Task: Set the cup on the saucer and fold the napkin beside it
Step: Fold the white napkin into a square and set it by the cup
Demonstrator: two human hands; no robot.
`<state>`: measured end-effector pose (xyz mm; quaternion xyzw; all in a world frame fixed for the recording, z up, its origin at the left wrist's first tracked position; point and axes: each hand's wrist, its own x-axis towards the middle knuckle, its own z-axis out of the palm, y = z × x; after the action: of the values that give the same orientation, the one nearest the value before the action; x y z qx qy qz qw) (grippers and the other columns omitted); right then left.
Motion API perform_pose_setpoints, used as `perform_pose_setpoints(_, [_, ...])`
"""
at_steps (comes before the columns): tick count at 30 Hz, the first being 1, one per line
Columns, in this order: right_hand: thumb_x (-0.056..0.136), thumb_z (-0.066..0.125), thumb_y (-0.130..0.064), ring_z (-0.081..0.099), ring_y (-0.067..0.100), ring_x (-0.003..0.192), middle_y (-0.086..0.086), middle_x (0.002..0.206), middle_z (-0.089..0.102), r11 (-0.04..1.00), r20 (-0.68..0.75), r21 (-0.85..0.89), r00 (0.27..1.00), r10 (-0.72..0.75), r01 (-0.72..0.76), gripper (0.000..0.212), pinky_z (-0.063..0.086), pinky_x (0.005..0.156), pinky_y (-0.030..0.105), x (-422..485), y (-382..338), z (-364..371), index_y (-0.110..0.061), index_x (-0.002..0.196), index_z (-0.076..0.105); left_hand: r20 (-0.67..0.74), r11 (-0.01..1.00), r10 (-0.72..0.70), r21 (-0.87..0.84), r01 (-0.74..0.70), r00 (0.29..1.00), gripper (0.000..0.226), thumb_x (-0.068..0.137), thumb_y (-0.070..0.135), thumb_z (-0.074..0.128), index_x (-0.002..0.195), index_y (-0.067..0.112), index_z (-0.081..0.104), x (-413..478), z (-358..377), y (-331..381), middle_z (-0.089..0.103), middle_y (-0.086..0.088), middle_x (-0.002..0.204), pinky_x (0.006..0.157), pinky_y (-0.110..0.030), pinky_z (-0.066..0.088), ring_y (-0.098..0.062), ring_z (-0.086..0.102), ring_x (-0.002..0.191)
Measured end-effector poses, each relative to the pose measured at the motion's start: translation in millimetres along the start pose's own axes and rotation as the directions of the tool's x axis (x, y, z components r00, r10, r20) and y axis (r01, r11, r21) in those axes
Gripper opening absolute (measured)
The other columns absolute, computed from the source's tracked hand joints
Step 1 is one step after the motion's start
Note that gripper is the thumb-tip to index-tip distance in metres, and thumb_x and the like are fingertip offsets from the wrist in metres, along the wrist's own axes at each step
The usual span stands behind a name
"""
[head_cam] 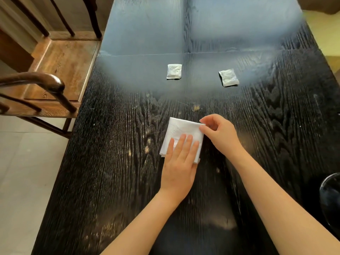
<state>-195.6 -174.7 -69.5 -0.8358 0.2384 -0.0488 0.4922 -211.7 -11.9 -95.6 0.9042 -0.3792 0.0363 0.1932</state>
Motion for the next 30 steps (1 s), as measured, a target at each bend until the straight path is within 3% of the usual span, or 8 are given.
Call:
perform_pose_setpoints(3, [0.082, 0.061, -0.011, 0.059, 0.009, 0.079, -0.009, 0.083, 0.063, 1.000, -0.029, 0.010, 1.000, 0.001, -0.001, 0.011, 0.044, 0.067, 0.009, -3.0, -2.4, -0.1, -0.019, 0.089, 0.064, 0.040, 0.999, 0.017, 0.036, -0.019, 0.999, 0.048, 0.089, 0.025, 0.045, 0.134, 0.008, 0.047, -1.1, 3.8, -0.2, 0.047, -0.013, 0.141, 0.111, -0.055, 0.025, -0.029, 0.037, 0.135])
perform_pose_setpoints(5, [0.083, 0.059, -0.009, 0.059, 0.015, 0.081, -0.003, 0.085, 0.063, 0.996, -0.059, -0.077, 0.997, -0.043, 0.038, 0.010, 0.046, 0.072, 0.019, -5.8, -2.9, 2.9, -0.015, 0.087, 0.065, 0.113, 0.997, 0.013, 0.075, -0.022, 0.994, 0.053, 0.090, 0.035, 0.043, 0.135, 0.007, 0.045, -1.9, 3.7, 2.5, 0.045, -0.013, 0.142, 0.110, -0.056, 0.024, -0.028, 0.036, 0.136])
perform_pose_setpoints(9, [0.085, 0.052, 0.000, 0.052, 0.023, 0.098, 0.009, 0.100, 0.062, 0.956, -0.107, -0.267, 0.982, -0.157, 0.123, 0.018, 0.034, 0.084, 0.021, -10.6, 0.4, 11.1, -0.006, 0.097, 0.065, 0.287, 0.993, 0.006, 0.113, -0.040, 0.958, 0.064, 0.091, 0.046, 0.032, 0.142, 0.005, 0.033, -3.2, -2.4, 2.6, 0.028, -0.013, 0.151, 0.114, -0.053, 0.014, -0.029, 0.021, 0.141])
perform_pose_setpoints(12, [0.092, 0.044, -0.001, 0.045, 0.023, 0.122, 0.011, 0.127, 0.056, 0.975, -0.060, -0.156, 0.984, -0.168, 0.157, 0.030, 0.025, 0.102, 0.019, -14.6, -4.4, 17.5, -0.002, 0.119, 0.058, 0.259, 0.942, 0.016, -0.327, 0.072, 0.966, 0.054, 0.095, 0.034, 0.023, 0.144, 0.010, 0.025, 0.5, -14.1, -2.9, 0.016, -0.001, 0.152, 0.118, -0.031, -0.005, -0.015, 0.007, 0.144])
perform_pose_setpoints(15, [0.099, 0.036, -0.014, 0.023, 0.023, 0.141, 0.012, 0.150, 0.032, 0.954, 0.085, -0.234, 0.982, -0.169, 0.185, 0.042, 0.008, 0.117, 0.028, -19.7, -2.2, 30.5, -0.002, 0.139, 0.037, 0.062, 0.764, -0.275, -0.591, 0.257, 0.959, 0.044, 0.093, 0.016, 0.032, 0.134, 0.010, 0.046, 15.0, -27.1, -15.2, 0.043, 0.002, 0.139, 0.114, -0.019, 0.018, -0.009, 0.034, 0.134])
perform_pose_setpoints(17, [0.099, 0.030, -0.029, 0.002, 0.021, 0.146, 0.010, 0.158, 0.008, 0.857, 0.155, -0.471, 0.976, -0.153, 0.209, 0.055, -0.008, 0.117, 0.032, -23.1, 5.6, 40.0, -0.005, 0.147, 0.015, -0.006, 0.848, -0.331, -0.439, 0.295, 0.943, 0.045, 0.094, 0.018, 0.030, 0.137, 0.011, 0.042, 31.1, -28.2, -26.1, 0.040, -0.005, 0.145, 0.117, -0.026, 0.011, -0.014, 0.026, 0.139])
perform_pose_setpoints(22, [0.090, 0.008, -0.054, -0.019, 0.018, 0.143, 0.005, 0.154, -0.023, 0.677, 0.134, -0.712, 0.982, -0.130, 0.187, 0.071, -0.014, 0.117, 0.039, -24.8, 17.5, 51.8, -0.012, 0.143, -0.015, 0.191, 0.960, -0.279, 0.078, 0.269, 0.941, 0.053, 0.099, 0.032, 0.018, 0.148, 0.021, 0.001, 34.9, -4.9, -42.3, 0.000, -0.006, 0.159, 0.116, -0.038, -0.010, -0.017, -0.006, 0.145])
perform_pose_setpoints(30, [0.090, 0.005, -0.051, -0.019, 0.018, 0.144, 0.005, 0.155, -0.021, 0.656, 0.104, -0.738, 0.987, -0.121, 0.159, 0.068, -0.014, 0.116, 0.039, -35.9, 26.0, 46.8, -0.014, 0.141, -0.019, 0.296, 0.947, -0.321, 0.093, 0.307, 0.900, 0.056, 0.099, 0.033, 0.016, 0.146, 0.021, -0.011, 39.4, -9.5, -42.8, -0.009, -0.005, 0.158, 0.117, -0.039, -0.010, -0.016, -0.011, 0.145])
